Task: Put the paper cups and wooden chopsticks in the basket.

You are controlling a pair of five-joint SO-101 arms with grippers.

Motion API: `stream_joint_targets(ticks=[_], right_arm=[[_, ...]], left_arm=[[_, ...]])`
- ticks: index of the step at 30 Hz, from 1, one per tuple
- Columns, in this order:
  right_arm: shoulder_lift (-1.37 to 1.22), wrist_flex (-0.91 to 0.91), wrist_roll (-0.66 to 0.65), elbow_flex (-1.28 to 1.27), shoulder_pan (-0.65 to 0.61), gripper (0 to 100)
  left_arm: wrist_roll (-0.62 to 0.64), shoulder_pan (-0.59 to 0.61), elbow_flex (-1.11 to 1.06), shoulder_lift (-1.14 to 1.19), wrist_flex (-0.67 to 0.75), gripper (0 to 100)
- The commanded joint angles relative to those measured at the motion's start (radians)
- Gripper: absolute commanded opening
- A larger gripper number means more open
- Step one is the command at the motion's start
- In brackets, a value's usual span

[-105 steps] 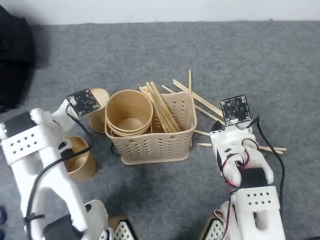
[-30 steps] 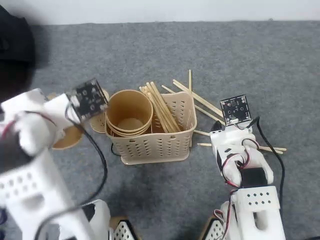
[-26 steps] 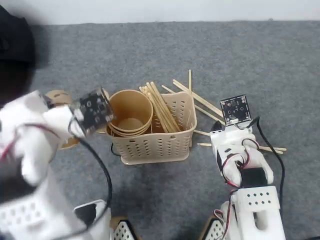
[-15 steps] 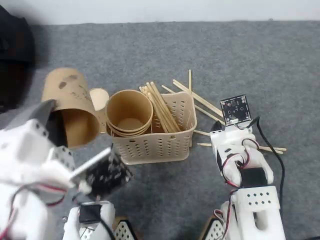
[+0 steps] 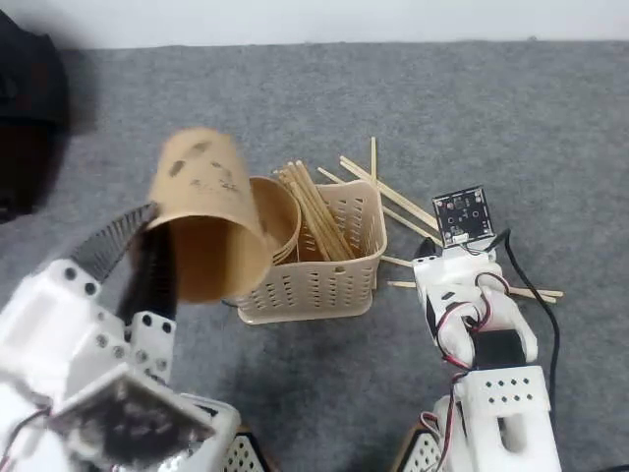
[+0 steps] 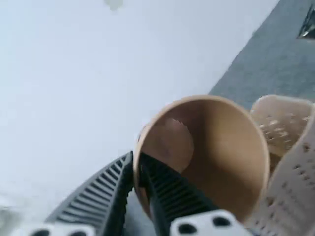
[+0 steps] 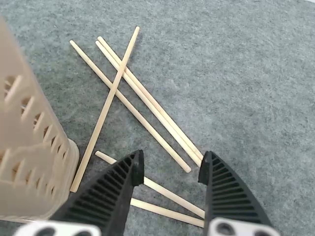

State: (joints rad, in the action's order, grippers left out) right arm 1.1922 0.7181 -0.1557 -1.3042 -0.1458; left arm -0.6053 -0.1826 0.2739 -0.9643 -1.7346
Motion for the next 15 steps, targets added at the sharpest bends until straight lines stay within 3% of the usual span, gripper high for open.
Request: stream_joint_targets(ticks=[1, 12, 15], right_arm=[[0.012, -0.019, -0.015, 0.005, -0.001, 19.4], [0.012, -0.021, -0.015, 0.006, -0.001, 19.4], [0.012, -0.021, -0.015, 0.006, -0.001, 19.4]], left_arm=[[0.115, -0.049, -0.108, -0.002, -0.026, 1], [0.224, -0.141, -0.211, 0.008, -0.018, 1], [0.235, -0.219, -0.18, 0.008, -0.018, 1]])
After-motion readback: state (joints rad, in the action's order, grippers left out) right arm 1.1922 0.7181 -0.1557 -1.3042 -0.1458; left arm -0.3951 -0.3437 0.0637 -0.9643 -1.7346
